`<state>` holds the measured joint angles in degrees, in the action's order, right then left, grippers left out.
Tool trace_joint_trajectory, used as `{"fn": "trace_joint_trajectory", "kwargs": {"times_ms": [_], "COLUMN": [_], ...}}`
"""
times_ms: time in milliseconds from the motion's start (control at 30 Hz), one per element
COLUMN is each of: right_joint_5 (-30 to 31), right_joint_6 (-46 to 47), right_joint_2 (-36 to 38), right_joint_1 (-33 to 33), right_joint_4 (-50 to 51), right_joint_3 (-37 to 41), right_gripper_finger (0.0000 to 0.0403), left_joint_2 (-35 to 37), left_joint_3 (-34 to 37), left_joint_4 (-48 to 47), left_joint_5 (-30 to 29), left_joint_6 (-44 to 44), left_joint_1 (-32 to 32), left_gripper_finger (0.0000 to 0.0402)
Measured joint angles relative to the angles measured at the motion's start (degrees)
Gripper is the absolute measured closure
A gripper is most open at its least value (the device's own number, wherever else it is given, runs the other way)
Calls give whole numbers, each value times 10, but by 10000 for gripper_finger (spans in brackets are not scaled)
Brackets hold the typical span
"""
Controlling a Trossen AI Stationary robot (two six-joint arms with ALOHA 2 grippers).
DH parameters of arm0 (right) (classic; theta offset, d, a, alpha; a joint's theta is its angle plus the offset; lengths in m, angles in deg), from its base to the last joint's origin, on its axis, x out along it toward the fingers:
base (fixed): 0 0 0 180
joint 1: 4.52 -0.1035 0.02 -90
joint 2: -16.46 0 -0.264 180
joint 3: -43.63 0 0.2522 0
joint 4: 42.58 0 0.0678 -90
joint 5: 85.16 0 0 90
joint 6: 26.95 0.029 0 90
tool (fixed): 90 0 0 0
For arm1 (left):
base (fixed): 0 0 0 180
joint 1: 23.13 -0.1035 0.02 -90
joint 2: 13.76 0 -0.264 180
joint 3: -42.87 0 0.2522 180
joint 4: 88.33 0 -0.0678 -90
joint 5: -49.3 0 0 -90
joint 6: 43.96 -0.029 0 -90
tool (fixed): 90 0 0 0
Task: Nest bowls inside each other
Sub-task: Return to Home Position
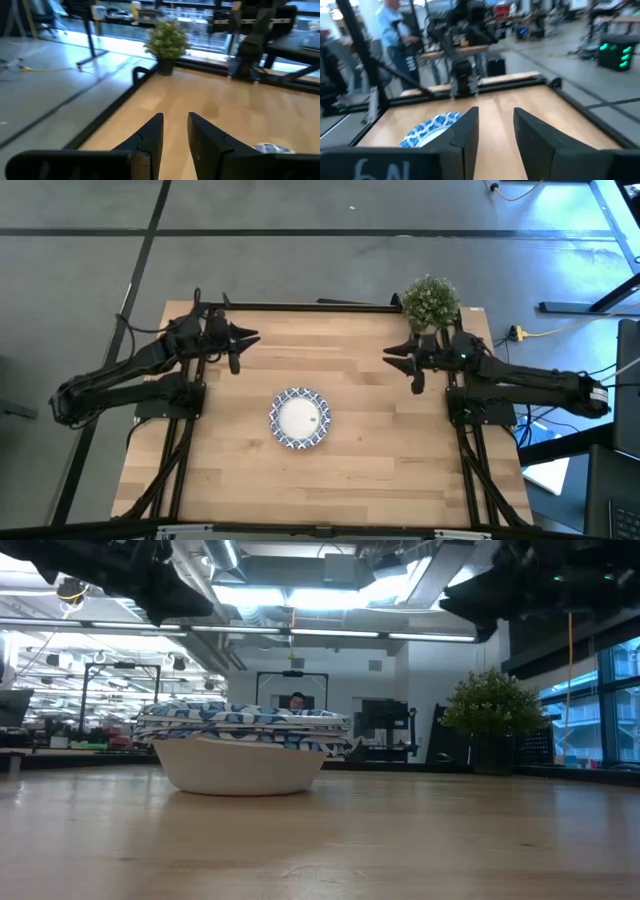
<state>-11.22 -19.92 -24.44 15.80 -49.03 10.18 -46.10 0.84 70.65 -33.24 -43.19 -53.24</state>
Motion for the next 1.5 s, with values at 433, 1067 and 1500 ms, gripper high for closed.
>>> {"fn": "trace_joint_trajectory", "kwargs": {"times_ms": [433,1067,1500], "right_joint_5": [66,105,105], "right_joint_6": [16,0,-2], "right_joint_2": [132,133,138], "right_joint_1": [3,3,3], "right_joint_4": [0,9,-92], "right_joint_3": [101,118,192], "right_gripper_finger": [279,279,279], "left_joint_2": [47,212,227], "left_joint_3": [1,139,167], "left_joint_4": [-113,-59,-60], "left_joint_5": [-100,-134,-175], "left_joint_6": [-43,2,6], "left_joint_1": [0,0,0], "left_gripper_finger": [319,319,319]}}
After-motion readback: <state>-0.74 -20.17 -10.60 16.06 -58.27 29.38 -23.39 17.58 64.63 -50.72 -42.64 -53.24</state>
